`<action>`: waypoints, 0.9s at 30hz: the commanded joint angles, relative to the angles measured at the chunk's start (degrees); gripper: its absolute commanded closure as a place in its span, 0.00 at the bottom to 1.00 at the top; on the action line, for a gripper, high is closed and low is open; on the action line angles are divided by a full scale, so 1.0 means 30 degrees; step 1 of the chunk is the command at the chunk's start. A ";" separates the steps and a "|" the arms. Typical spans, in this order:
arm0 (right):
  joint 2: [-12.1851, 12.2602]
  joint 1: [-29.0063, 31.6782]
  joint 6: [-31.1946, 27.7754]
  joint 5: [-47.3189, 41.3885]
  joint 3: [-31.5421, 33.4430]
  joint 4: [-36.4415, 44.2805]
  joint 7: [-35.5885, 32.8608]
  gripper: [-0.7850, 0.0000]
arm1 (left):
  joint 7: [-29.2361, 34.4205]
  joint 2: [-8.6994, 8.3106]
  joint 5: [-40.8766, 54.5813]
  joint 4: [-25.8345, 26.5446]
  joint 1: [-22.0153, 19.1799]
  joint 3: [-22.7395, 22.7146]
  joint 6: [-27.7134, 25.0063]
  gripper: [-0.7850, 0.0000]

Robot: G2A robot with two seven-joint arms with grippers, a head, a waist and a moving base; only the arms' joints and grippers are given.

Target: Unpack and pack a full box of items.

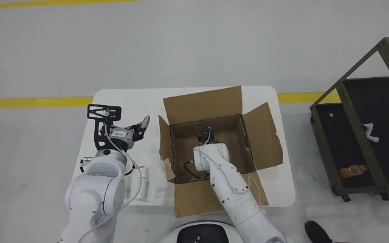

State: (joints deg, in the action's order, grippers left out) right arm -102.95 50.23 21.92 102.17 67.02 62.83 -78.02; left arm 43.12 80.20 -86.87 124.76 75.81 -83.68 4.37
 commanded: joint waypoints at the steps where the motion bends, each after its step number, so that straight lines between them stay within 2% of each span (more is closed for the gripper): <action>1: 0.0002 -0.0004 -0.0026 0.0092 0.0074 -0.0062 0.0046 0.68 | 0.0000 0.0000 0.0000 0.0000 0.0000 0.0000 0.0000 0.00; 10: -0.0006 -0.0390 -0.0178 0.0505 0.0377 -0.0184 0.0279 0.69 | 0.0000 0.0000 0.0000 0.0000 0.0000 0.0000 0.0000 0.00; 22: -0.0084 -0.1031 -0.0336 -0.0579 0.1081 -0.1402 0.1440 0.56 | 0.0000 0.0000 0.0000 0.0000 0.0000 0.0000 0.0000 0.00; 23: -0.0098 -0.1045 -0.0348 -0.0654 0.1081 -0.1558 0.1519 0.52 | 0.0000 0.0000 0.0000 0.0000 0.0000 0.0000 0.0000 0.00; 27: -0.0150 -0.1153 -0.0275 -0.0833 0.1063 -0.2061 0.1821 0.52 | 0.0000 0.0000 0.0000 0.0000 0.0000 0.0000 0.0000 0.00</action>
State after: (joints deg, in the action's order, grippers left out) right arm -103.38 46.84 21.01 99.77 70.19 56.98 -72.73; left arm 43.12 80.20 -86.87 124.76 75.81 -83.68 4.37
